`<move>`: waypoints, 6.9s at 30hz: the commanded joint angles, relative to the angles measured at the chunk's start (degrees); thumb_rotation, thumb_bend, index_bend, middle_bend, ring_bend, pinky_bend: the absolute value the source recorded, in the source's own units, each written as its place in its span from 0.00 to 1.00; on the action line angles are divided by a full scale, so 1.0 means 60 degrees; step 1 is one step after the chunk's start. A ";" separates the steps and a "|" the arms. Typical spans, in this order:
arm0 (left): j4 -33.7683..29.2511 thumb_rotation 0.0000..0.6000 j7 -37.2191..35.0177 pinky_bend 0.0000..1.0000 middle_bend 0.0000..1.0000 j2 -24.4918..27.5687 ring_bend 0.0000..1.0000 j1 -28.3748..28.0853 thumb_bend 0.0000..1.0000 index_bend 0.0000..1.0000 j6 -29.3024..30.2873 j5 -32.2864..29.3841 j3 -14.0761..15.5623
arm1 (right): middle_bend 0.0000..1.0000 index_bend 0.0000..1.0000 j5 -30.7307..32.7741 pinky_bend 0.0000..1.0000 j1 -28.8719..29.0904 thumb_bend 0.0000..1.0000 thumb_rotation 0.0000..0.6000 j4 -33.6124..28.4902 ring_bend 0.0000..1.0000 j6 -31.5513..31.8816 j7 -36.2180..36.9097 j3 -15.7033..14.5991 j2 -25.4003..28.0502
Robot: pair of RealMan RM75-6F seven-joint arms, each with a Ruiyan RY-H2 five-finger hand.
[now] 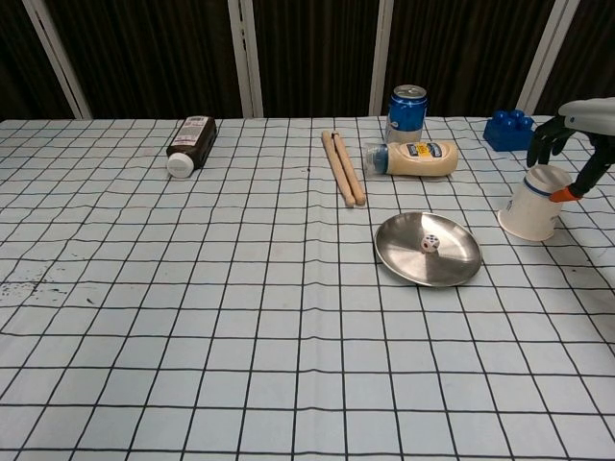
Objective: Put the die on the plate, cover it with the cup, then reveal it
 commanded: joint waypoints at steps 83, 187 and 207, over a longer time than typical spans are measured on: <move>0.0032 1.00 -0.0705 0.00 0.00 0.0265 0.00 -0.0031 0.71 0.13 -0.0133 -0.0027 -0.0012 | 0.48 0.47 0.0931 0.00 0.1262 0.36 1.00 -0.2660 0.27 0.0583 -0.2551 -0.0193 -0.0544; -0.0003 1.00 -0.0320 0.00 0.00 0.0144 0.00 -0.0092 0.71 0.14 -0.0236 -0.0093 0.0022 | 0.48 0.47 -0.1634 0.00 0.0450 0.36 1.00 -0.1985 0.27 0.0975 0.0101 -0.0609 -0.0452; -0.0006 1.00 -0.0404 0.00 0.00 0.0177 0.00 -0.0064 0.71 0.14 -0.0170 -0.0057 0.0023 | 0.48 0.47 -0.2319 0.00 0.0724 0.36 1.00 -0.2314 0.27 0.0723 0.0474 -0.0449 -0.1016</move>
